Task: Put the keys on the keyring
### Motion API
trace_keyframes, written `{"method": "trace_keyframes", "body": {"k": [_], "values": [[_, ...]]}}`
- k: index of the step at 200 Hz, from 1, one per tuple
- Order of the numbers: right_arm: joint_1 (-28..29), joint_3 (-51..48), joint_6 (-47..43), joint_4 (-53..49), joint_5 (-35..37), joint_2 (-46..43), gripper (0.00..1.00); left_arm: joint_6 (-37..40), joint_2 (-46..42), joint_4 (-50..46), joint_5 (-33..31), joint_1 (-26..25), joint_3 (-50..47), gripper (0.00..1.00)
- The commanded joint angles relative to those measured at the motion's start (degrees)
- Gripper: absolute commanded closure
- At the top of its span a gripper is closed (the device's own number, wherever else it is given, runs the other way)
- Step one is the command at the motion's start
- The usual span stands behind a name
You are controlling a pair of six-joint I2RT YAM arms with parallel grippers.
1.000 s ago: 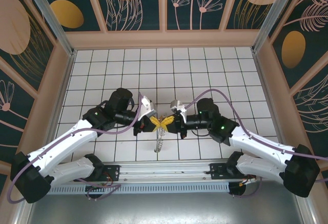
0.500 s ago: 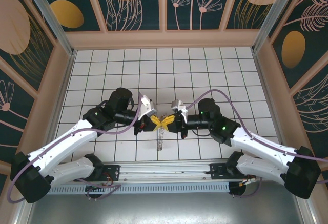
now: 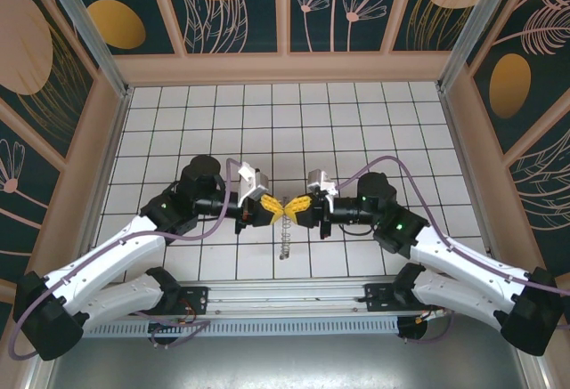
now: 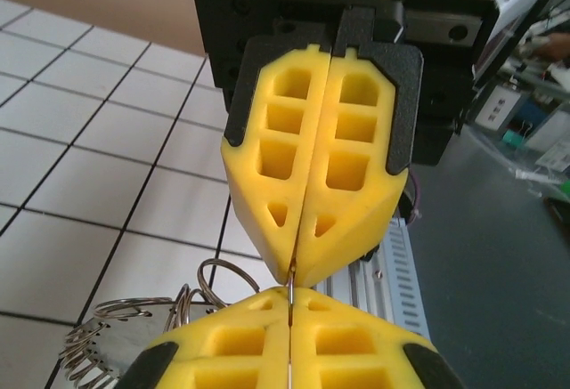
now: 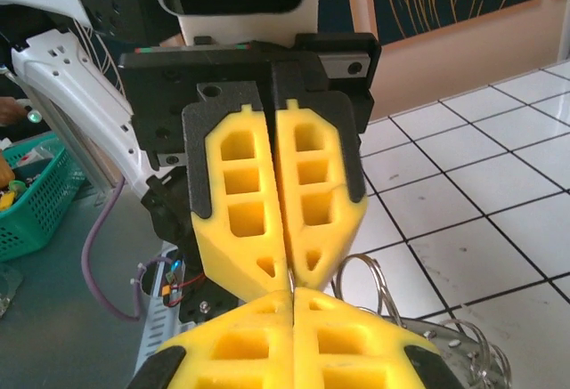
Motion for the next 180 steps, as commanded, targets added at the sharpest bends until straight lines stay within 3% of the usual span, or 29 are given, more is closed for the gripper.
{"method": "trace_keyframes", "body": {"k": [1,25,44,124,146,159,180], "values": [[-0.1,-0.4,0.9,5.8,0.6,-1.6,1.0,-2.5,-0.3,3.9,0.5,-0.1,-1.3,0.89],[-0.1,-0.7,1.1,7.0,1.3,-2.1,1.0,-3.4,-0.7,5.0,0.8,-0.1,-1.7,0.91],[-0.2,-1.2,1.2,7.8,1.8,-2.4,1.0,-4.1,-0.7,5.9,1.6,-0.1,-1.9,1.0],[-0.6,-1.7,-0.3,5.4,5.3,-3.2,1.0,-1.2,0.0,1.8,-4.5,-0.1,0.4,1.0],[-1.2,-0.8,-0.1,4.3,7.4,-3.1,0.82,-0.8,-0.5,0.5,-8.4,-0.1,0.1,1.0],[-2.0,-0.4,0.8,3.8,8.7,-3.4,0.65,-0.9,-0.9,-0.3,-10.6,-0.2,0.0,1.0],[-4.3,-0.5,2.7,3.5,9.6,-3.3,0.46,-1.9,-1.8,-1.5,-13.3,-0.1,-0.9,1.0]]}}
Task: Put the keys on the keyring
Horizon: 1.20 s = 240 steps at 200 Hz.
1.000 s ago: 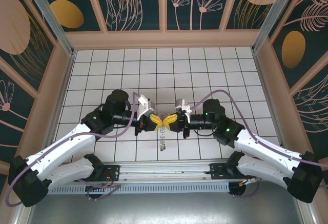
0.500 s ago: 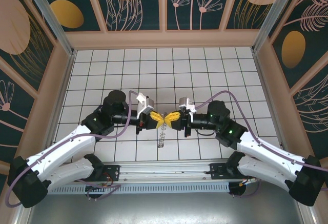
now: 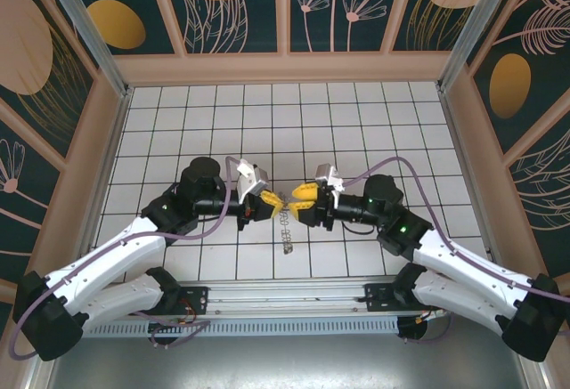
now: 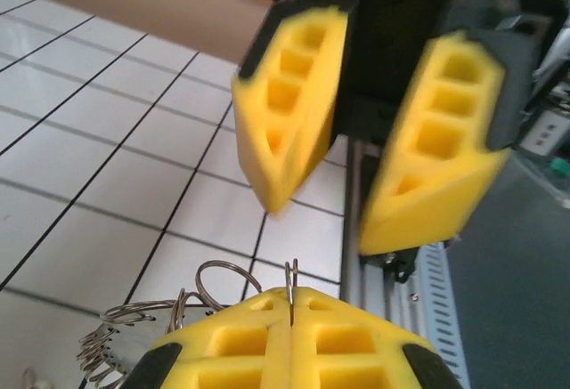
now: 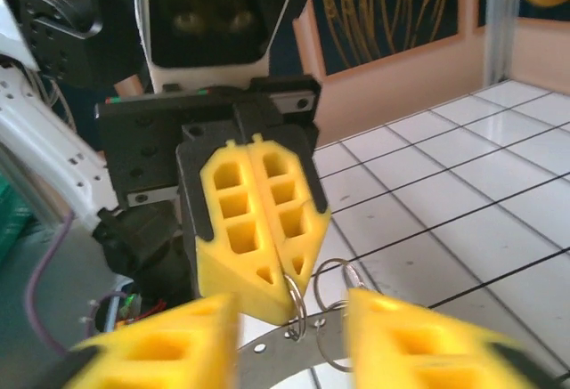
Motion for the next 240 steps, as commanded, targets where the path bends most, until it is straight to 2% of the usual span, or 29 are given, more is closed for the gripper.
{"method": "trace_keyframes", "body": {"k": [1,20,39,86,115,145,175,212,240], "values": [[-2.2,1.2,2.0,1.1,2.7,-0.8,0.45,0.2,-1.7,-1.9,-5.0,0.2,-0.1,1.0],[-3.7,1.8,3.0,0.0,3.7,0.1,0.36,-1.1,-3.5,-2.1,-7.4,0.2,-1.4,1.0],[-4.6,2.9,3.6,-3.1,7.9,1.5,0.3,-2.2,-5.2,-2.0,-9.4,0.2,-2.3,1.0],[-8.1,7.5,6.5,-14.6,18.1,7.1,0.28,-5.3,-8.1,-0.6,-14.0,0.1,-4.8,1.0],[-9.2,8.6,10.3,-19.9,23.3,11.2,0.29,-9.8,-11.8,2.4,-17.8,0.2,-7.7,1.0],[-9.3,7.6,13.5,-19.1,21.7,16.8,0.33,-12.9,-14.0,2.7,-22.2,0.1,-9.2,1.0],[-9.2,8.2,12.6,-17.4,17.8,24.7,0.38,-13.5,-16.3,0.7,-28.5,0.1,-10.9,1.0],[-8.5,13.1,8.8,-18.2,15.2,36.2,0.39,-14.9,-22.7,1.5,-31.0,0.2,-13.3,1.0],[-7.9,17.2,7.1,-19.1,13.7,43.0,0.38,-15.2,-20.9,2.3,-30.4,0.2,-13.9,1.0]]}}
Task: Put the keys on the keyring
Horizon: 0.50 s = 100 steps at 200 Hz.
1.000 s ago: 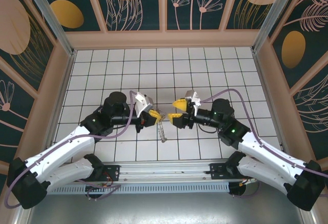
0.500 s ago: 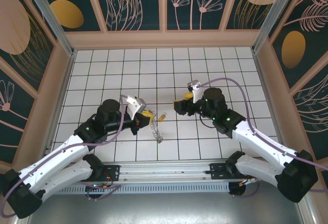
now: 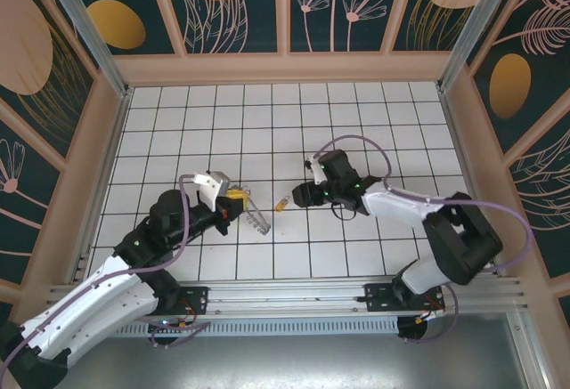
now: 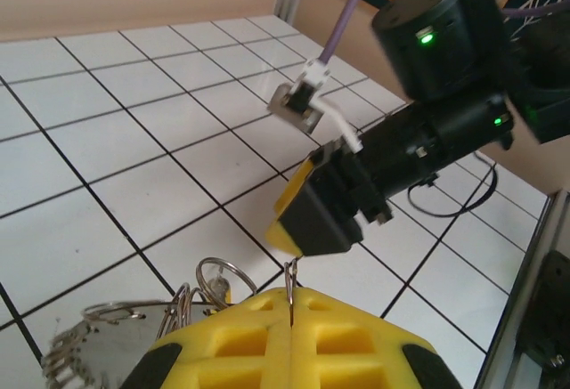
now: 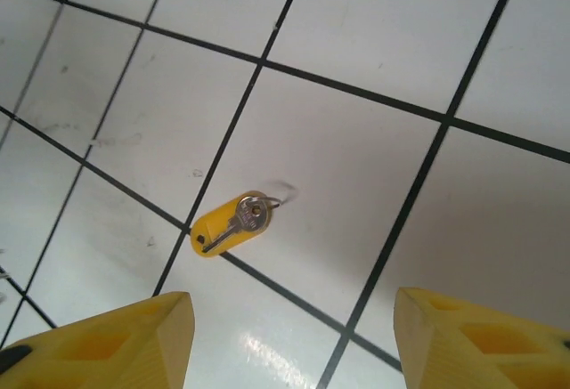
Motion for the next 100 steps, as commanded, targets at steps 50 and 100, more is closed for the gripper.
{"method": "trace_keyframes", "body": {"k": [50,100], "values": [[2.5,9.6,-4.3,-3.7,-2.7,10.9,0.38,0.4,5.0,4.5,-2.3,0.2,-0.5,1.0],[5.2,15.8,-5.9,-10.4,4.5,17.4,0.4,0.9,4.8,4.5,-2.5,0.1,-0.6,1.0]]}}
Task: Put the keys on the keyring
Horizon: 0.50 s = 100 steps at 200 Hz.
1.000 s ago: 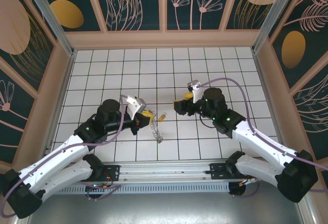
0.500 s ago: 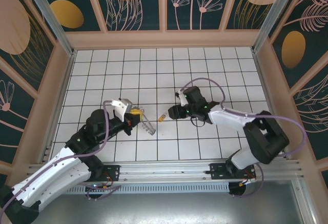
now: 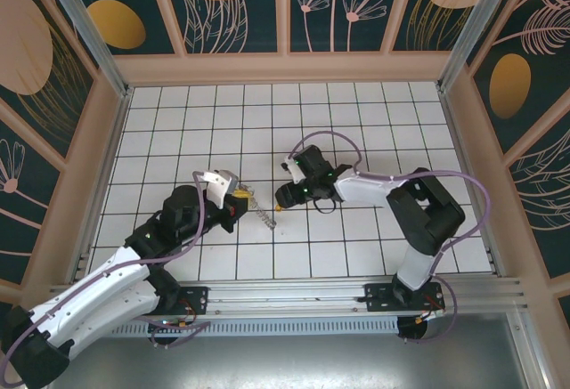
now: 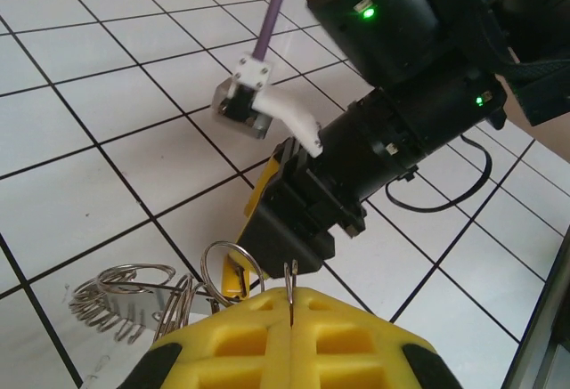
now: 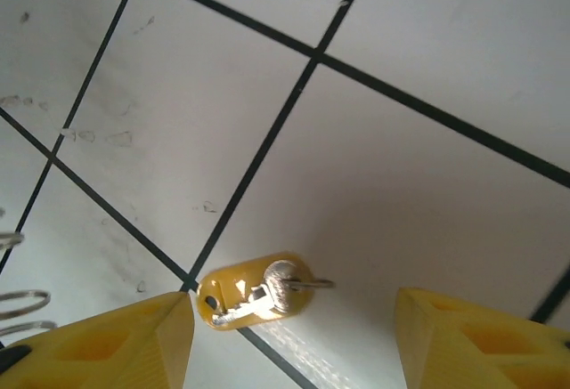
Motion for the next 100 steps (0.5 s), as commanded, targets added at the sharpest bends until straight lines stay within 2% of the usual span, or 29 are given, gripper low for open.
{"method": "trace_keyframes", "body": {"k": [1,57,100], "values": [[0.9,3.8,-1.8,-5.2,4.4,3.2,0.4,1.1,-1.4,3.3,-1.2,0.1,-0.2,1.0],[3.6,8.4,-2.6,-10.5,11.9,6.9,0.47,1.1,-4.3,3.6,-1.9,0.2,-0.7,1.0],[3.9,7.1,-1.9,-10.8,13.8,5.8,0.62,1.5,-3.5,4.1,-1.7,0.1,-0.2,1.0]]}}
